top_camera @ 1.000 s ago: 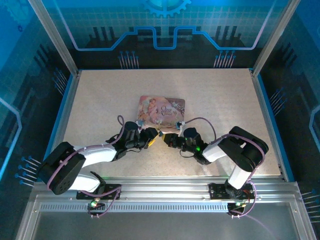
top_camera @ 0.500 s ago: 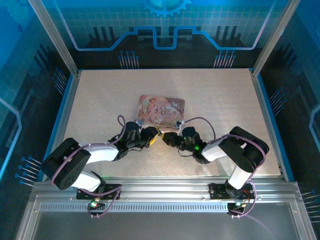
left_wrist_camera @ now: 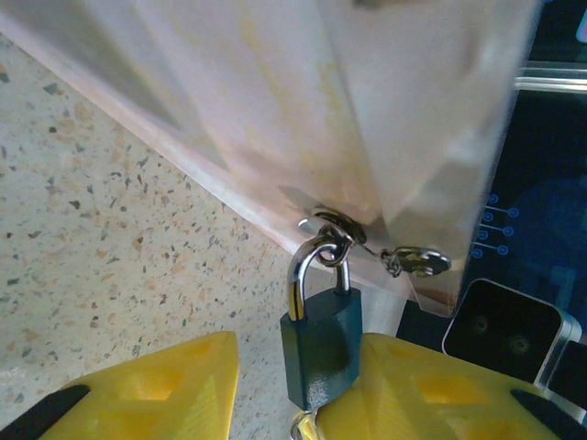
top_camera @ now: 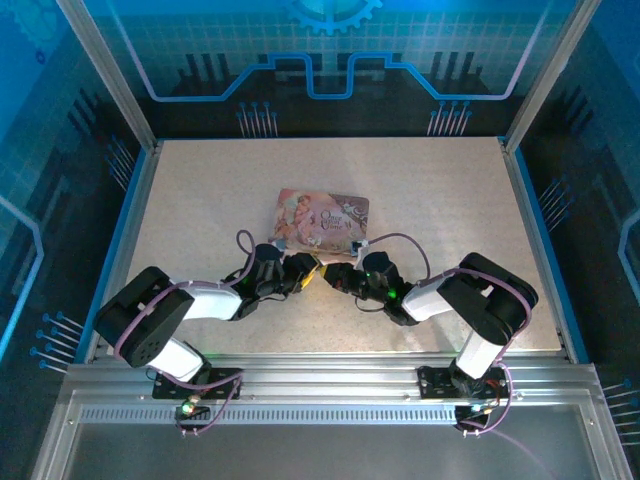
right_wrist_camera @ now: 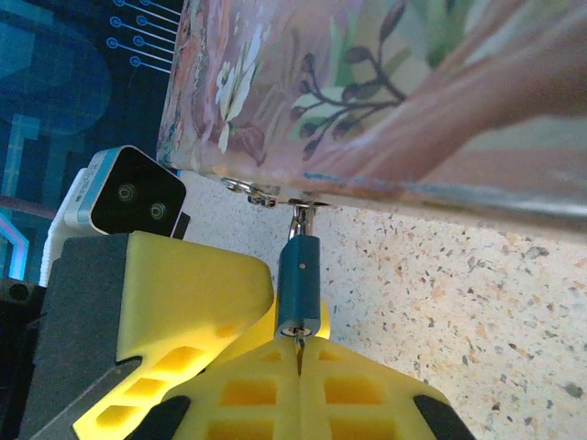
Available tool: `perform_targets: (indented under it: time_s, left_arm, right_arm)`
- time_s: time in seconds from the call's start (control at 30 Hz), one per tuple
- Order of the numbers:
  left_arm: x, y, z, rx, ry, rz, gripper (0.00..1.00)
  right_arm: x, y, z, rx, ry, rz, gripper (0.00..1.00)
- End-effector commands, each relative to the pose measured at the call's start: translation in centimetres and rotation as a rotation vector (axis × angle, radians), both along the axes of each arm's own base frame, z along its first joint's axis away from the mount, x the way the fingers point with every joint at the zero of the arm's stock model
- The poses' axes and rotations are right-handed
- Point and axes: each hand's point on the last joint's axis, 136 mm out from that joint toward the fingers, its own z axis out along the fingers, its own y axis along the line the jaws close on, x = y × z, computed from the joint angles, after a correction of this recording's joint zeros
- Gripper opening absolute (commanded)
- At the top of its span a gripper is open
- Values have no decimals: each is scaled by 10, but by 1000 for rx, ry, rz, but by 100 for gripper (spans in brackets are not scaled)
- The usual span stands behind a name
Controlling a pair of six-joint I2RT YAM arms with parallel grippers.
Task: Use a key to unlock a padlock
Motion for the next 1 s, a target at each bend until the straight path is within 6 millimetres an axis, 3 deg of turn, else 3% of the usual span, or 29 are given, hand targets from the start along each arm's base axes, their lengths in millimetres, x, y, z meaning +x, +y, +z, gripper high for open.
perform_targets:
  time_s: [0.0, 0.5, 0.8, 0.97]
  left_arm:
    - [14, 0, 14, -23, -47, 38, 39]
    - [20, -3, 13, -50, -49, 57, 30]
    - [22, -2, 11, -56, -54, 66, 17]
    - [21, 0, 13, -43, -64, 66, 9]
  right_arm:
    - [4, 14, 13, 47, -11, 14, 1]
    - [4, 18, 15, 69, 15, 15, 2]
    - [4, 20, 20, 114, 45, 10, 5]
    - [0, 12, 18, 52, 26, 17, 14]
